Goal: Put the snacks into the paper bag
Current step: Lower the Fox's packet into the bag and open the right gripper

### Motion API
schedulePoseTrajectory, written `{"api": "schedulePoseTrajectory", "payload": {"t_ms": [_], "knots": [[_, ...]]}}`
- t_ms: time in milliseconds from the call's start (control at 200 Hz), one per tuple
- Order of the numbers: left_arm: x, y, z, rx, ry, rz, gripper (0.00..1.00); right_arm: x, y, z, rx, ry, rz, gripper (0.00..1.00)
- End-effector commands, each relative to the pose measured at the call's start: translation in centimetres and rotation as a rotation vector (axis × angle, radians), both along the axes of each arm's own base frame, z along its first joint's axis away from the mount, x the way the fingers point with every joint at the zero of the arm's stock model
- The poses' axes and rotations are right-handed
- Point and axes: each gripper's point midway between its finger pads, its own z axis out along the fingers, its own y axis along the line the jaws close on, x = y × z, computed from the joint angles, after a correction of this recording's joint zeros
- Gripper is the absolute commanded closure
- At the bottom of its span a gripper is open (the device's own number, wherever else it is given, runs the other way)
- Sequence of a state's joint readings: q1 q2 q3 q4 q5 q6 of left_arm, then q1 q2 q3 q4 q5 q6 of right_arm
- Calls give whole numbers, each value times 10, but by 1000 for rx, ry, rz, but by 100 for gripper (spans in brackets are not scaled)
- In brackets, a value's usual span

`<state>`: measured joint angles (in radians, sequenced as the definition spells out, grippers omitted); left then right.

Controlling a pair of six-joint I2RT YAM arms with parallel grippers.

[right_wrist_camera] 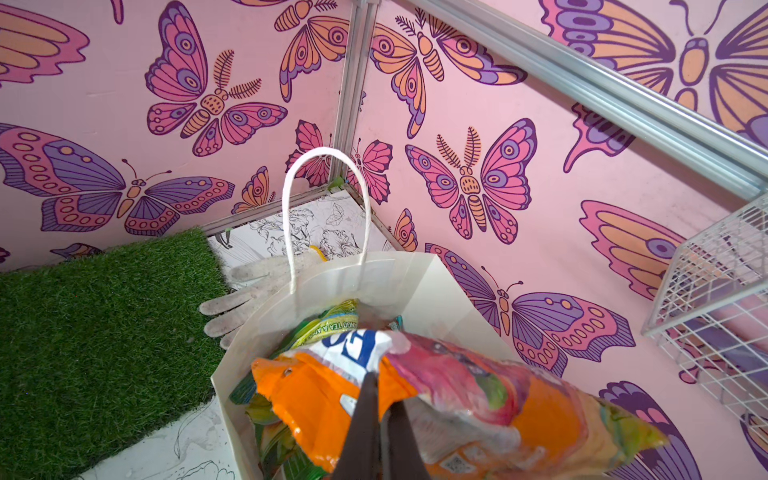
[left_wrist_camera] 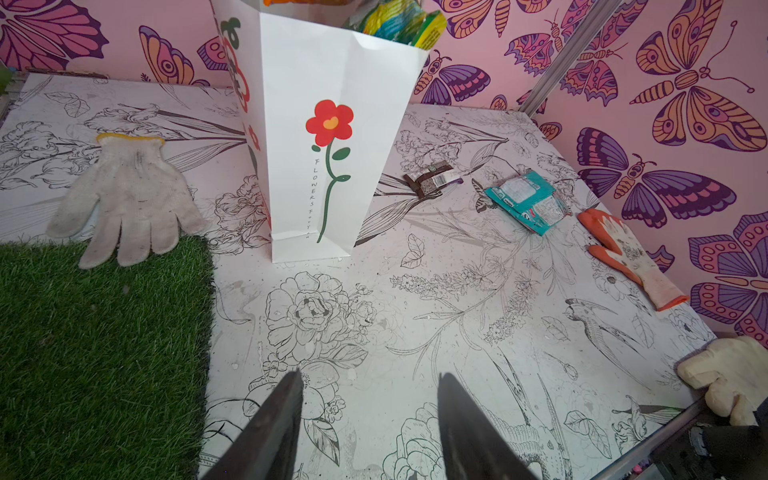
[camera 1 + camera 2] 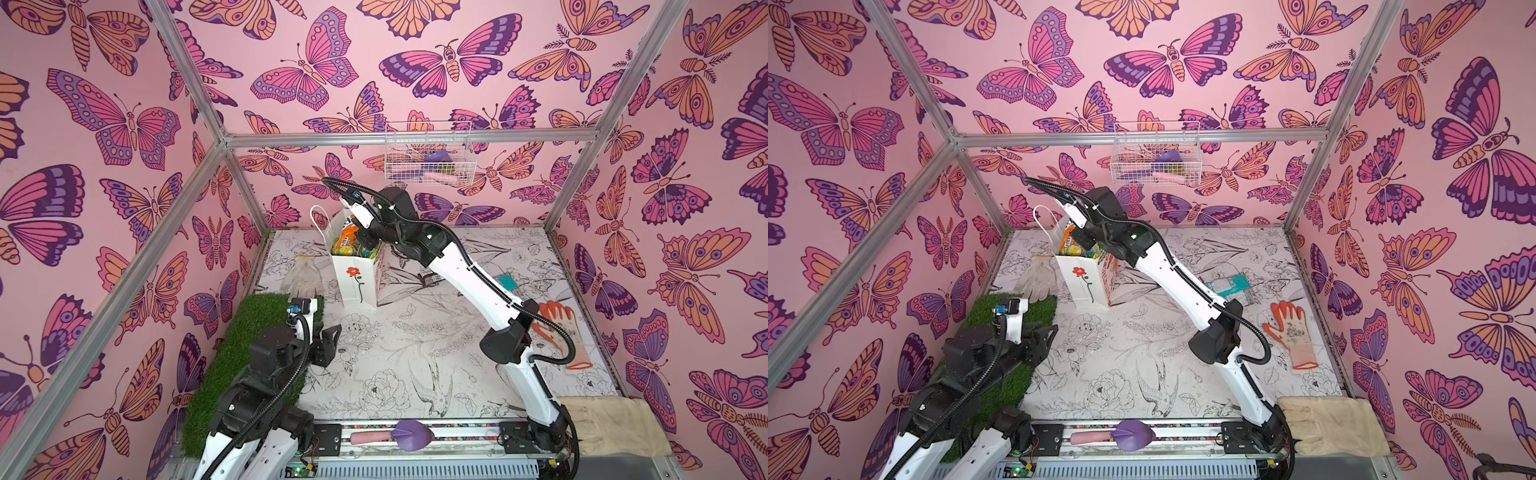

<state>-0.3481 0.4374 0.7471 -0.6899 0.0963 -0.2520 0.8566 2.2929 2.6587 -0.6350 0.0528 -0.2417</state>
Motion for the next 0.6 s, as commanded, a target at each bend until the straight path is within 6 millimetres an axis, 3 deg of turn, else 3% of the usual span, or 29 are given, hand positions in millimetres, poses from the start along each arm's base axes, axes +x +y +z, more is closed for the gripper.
{"api": "schedulePoseTrajectory", "payload": {"t_ms": [0, 426, 591], "knots": [[-3, 3, -8, 14, 20, 7, 46, 5, -7, 19, 7, -65, -13, 100], [-3, 3, -8, 14, 19, 7, 46, -1, -7, 8, -73, -83, -2, 92], [-3, 3, -8, 14, 20, 8, 46, -2, -14, 2, -112, -78, -15, 75]]}}
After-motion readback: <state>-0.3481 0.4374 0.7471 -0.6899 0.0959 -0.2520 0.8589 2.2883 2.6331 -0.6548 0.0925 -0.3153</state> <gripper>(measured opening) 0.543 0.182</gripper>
